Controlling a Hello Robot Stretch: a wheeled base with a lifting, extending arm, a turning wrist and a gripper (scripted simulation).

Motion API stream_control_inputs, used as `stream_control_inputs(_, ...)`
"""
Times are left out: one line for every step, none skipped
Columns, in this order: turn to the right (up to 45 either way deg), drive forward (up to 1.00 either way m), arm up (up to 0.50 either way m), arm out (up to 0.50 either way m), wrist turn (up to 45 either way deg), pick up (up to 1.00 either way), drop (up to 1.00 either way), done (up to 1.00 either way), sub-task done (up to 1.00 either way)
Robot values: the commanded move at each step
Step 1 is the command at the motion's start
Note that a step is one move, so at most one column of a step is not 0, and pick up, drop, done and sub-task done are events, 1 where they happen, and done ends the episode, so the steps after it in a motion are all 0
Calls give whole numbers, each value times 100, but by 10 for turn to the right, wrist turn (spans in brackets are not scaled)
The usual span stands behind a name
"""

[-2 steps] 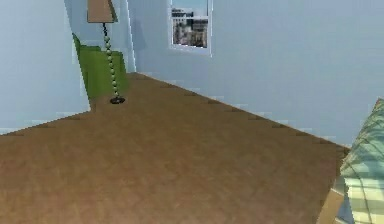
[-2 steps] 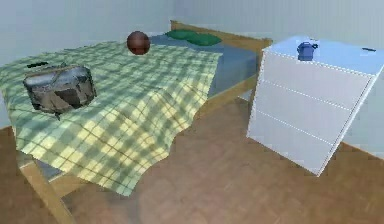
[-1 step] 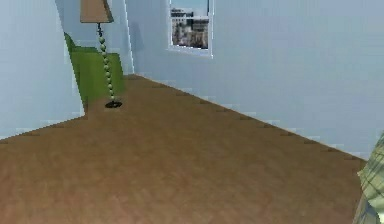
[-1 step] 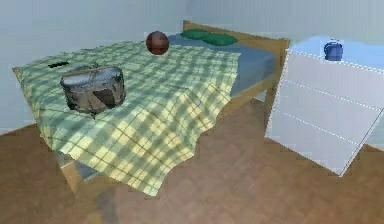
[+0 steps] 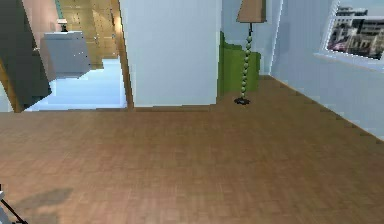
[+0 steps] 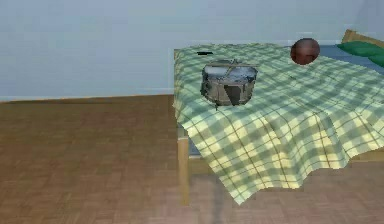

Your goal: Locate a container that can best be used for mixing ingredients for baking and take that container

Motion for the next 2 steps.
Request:
stream_control_inputs(0,70,0,0,0,0,0,0,0)
stream_control_inputs(-300,0,0,0,0,0,0,0,0)
